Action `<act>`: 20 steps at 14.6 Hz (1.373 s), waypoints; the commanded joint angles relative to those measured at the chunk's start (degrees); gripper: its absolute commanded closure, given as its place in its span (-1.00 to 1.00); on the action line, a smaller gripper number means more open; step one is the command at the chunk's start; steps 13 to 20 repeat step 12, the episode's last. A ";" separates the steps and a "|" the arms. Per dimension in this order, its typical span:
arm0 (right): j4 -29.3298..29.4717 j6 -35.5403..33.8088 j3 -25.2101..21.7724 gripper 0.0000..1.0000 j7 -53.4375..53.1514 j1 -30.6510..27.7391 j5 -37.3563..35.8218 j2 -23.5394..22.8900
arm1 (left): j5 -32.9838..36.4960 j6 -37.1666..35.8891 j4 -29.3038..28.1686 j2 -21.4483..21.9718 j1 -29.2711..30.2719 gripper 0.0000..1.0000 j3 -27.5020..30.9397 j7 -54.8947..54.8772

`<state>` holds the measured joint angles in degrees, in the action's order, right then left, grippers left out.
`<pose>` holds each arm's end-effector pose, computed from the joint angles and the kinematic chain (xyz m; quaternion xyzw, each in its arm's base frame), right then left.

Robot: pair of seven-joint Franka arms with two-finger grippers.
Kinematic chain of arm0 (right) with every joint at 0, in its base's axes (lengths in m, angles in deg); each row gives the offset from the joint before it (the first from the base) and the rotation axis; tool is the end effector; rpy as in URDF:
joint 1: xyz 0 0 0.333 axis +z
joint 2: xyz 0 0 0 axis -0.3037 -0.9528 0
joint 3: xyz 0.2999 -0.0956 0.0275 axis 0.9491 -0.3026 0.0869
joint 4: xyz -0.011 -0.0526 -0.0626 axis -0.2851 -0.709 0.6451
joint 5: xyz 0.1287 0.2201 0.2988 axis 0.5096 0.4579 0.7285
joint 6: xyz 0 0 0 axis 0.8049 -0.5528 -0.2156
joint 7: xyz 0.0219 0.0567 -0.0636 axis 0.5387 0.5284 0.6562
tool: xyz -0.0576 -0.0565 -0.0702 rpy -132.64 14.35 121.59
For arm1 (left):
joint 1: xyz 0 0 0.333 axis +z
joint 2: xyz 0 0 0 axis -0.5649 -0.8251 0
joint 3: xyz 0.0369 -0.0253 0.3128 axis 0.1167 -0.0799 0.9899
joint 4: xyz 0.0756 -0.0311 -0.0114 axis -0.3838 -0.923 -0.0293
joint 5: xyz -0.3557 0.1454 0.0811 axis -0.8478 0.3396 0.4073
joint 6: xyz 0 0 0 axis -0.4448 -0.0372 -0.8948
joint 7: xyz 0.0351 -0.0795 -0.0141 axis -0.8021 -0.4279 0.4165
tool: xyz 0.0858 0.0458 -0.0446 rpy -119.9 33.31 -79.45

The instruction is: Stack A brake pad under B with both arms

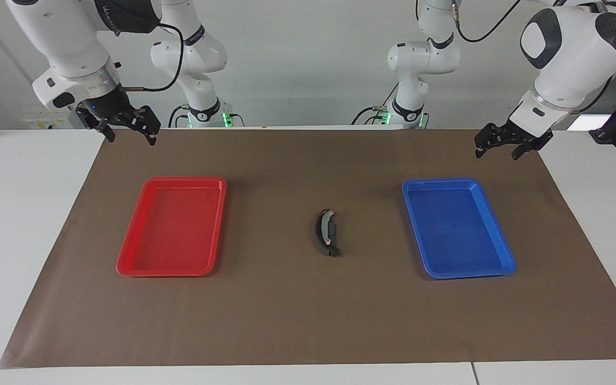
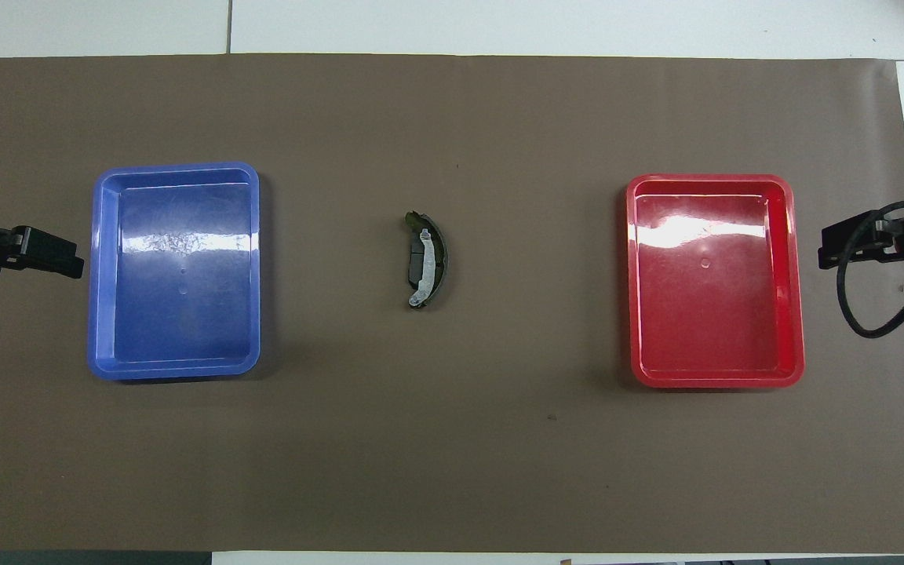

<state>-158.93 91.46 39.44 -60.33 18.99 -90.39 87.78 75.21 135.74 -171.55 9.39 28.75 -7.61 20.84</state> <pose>0.5302 -0.0001 0.6194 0.9977 -0.0503 -0.0413 0.0171 0.5429 -0.0148 0.5746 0.9965 -0.0644 -0.0505 0.0153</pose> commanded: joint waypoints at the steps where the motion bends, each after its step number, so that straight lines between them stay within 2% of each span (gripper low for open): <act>1: -0.65 0.52 0.48 -1.00 0.93 0.10 -0.74 0.93 | -0.07 1.15 -1.50 1.29 0.55 -0.99 -0.38 -0.09; 20: 0.31 1.93 0.04 -1.00 2.25 -0.60 -0.73 0.58 | -0.07 1.24 -1.50 1.29 0.55 -0.99 -0.38 -0.18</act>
